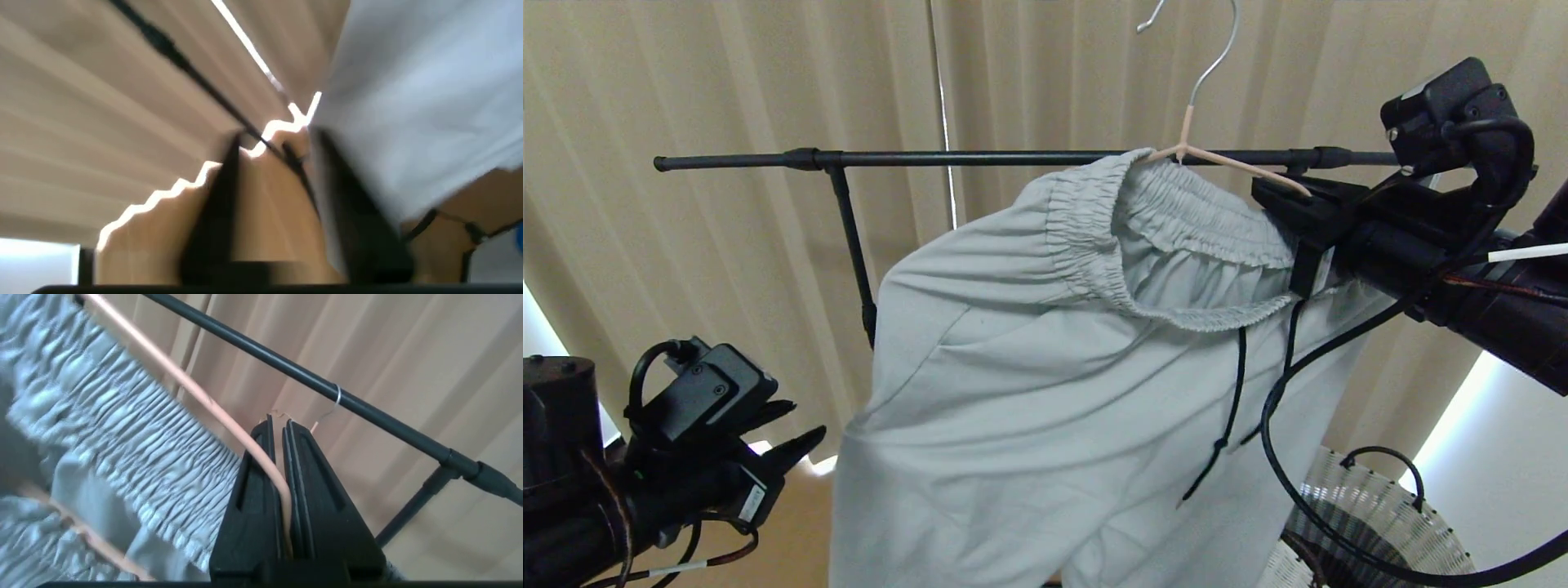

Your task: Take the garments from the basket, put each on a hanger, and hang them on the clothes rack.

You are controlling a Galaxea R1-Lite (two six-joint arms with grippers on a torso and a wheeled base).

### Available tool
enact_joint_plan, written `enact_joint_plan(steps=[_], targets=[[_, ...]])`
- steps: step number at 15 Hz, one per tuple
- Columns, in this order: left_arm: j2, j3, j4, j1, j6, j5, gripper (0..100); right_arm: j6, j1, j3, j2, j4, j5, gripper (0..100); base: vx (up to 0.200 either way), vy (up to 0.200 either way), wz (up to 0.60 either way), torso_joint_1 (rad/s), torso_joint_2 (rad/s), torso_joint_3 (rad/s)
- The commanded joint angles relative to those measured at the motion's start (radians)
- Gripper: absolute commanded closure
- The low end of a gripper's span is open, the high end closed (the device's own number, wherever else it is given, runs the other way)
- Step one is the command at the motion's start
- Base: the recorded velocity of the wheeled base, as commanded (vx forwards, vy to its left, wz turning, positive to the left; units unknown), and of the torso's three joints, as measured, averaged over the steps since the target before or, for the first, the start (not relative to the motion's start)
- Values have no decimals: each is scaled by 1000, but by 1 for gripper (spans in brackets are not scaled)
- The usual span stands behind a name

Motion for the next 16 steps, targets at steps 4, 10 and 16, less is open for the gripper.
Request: enact_joint_plan(steps=[4, 10, 16], targets=[[-150, 3, 2, -76, -142, -56, 0, -2, -31, 11, -3, 33, -19, 100, 0, 0, 0, 0, 0, 0], [-394, 111, 10, -30, -360, -50, 0, -2, -103, 42, -116, 312, -20, 100, 0, 0, 0, 0, 0, 0], [-394, 172, 2, 80, -338, -56, 0, -2, -174, 40, -122, 363, -92, 100, 0, 0, 0, 0, 0, 0]])
